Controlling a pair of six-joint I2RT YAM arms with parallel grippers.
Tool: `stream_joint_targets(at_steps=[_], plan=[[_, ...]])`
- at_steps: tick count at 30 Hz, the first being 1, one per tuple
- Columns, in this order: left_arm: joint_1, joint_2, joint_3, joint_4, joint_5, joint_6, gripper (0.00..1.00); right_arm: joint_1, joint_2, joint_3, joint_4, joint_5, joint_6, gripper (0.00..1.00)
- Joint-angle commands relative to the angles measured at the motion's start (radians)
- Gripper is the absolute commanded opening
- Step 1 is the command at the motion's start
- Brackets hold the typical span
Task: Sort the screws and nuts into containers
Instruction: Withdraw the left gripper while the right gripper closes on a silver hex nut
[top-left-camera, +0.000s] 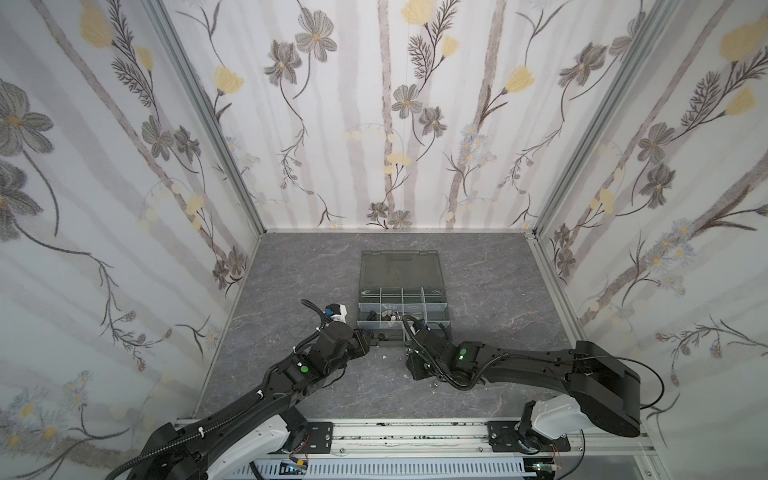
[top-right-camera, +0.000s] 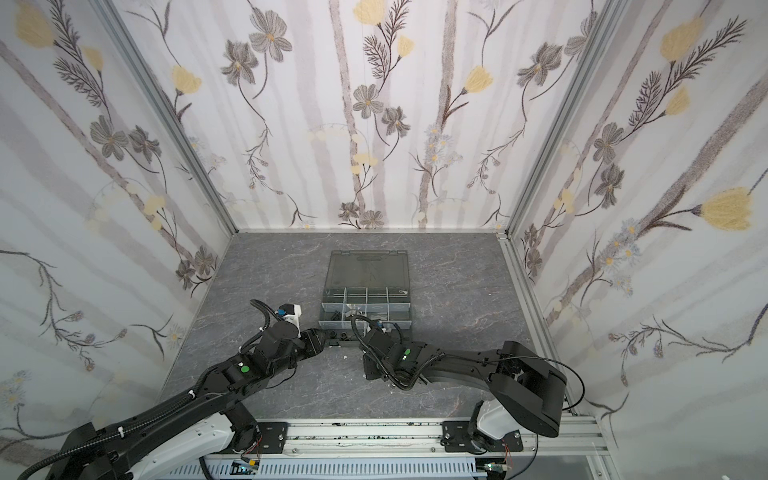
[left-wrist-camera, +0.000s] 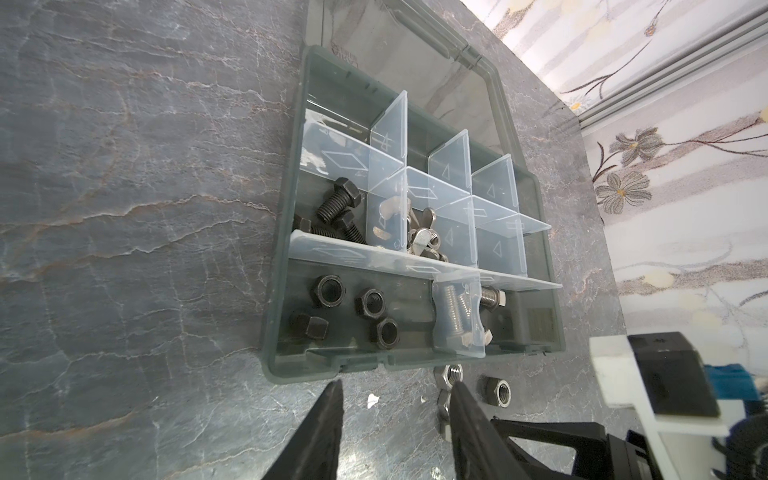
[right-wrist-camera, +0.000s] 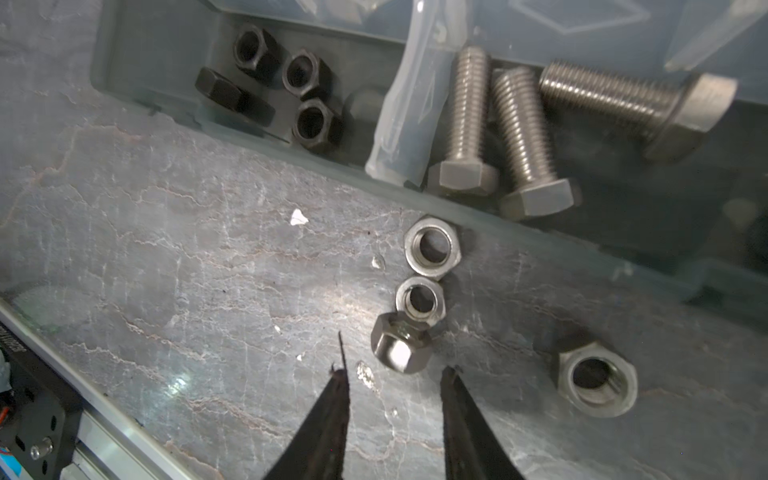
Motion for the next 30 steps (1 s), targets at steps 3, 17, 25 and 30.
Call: stream_joint_targets(at_steps=[3,17,25,30], plan=[[0.000,-0.025,-0.021,0.016,-0.009,-0.035,0.44,0.003,0.015,-0.010,0.048,-0.015,0.027,0.39],[-0.004,-0.056,-0.038,0.014,-0.011,-0.066,0.44,0.003,0.075,0.013,0.089,-0.030,0.022,0.39],[-0.008,-0.041,-0.041,0.016,-0.025,-0.084,0.44,-0.002,0.127,0.018,0.099,-0.052,0.007,0.38],[-0.009,-0.026,-0.033,0.016,-0.026,-0.076,0.44,-0.016,0.138,0.018,0.106,-0.050,-0.001,0.37]])
